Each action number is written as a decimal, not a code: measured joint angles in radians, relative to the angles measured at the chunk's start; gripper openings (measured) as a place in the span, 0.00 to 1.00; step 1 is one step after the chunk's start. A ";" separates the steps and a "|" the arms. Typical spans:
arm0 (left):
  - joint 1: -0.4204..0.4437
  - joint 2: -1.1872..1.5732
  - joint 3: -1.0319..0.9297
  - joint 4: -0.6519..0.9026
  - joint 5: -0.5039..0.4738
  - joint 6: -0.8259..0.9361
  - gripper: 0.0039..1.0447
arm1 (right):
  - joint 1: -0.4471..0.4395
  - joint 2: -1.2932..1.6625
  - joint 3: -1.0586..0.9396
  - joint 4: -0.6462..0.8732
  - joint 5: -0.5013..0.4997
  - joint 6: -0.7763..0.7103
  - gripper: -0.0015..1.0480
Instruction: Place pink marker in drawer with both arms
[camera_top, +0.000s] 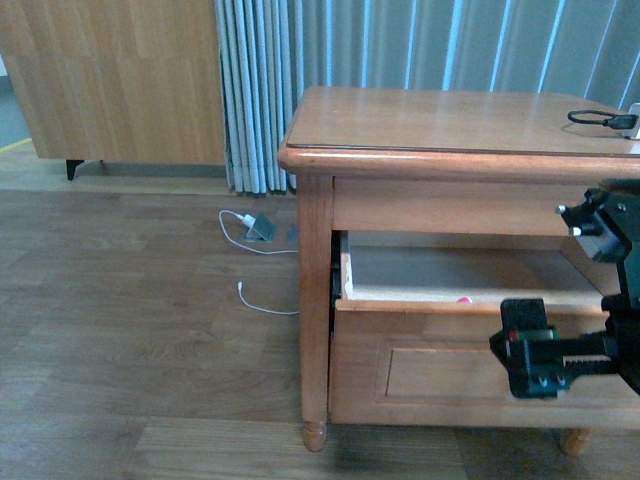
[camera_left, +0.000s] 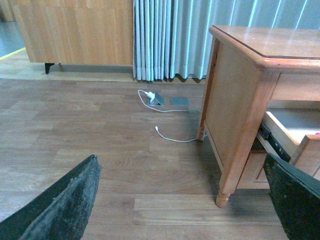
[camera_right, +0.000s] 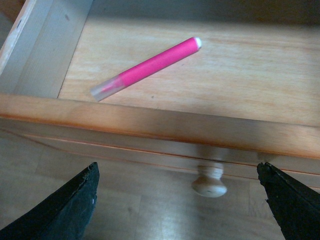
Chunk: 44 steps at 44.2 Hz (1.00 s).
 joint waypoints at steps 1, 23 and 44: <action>0.000 0.000 0.000 0.000 0.000 0.000 0.94 | -0.005 0.014 0.013 0.013 0.006 0.002 0.92; 0.000 0.000 0.000 0.000 0.000 0.000 0.94 | -0.037 0.312 0.255 0.289 0.166 0.024 0.92; 0.000 0.000 0.000 0.000 0.000 0.000 0.94 | -0.051 0.449 0.365 0.340 0.173 0.021 0.92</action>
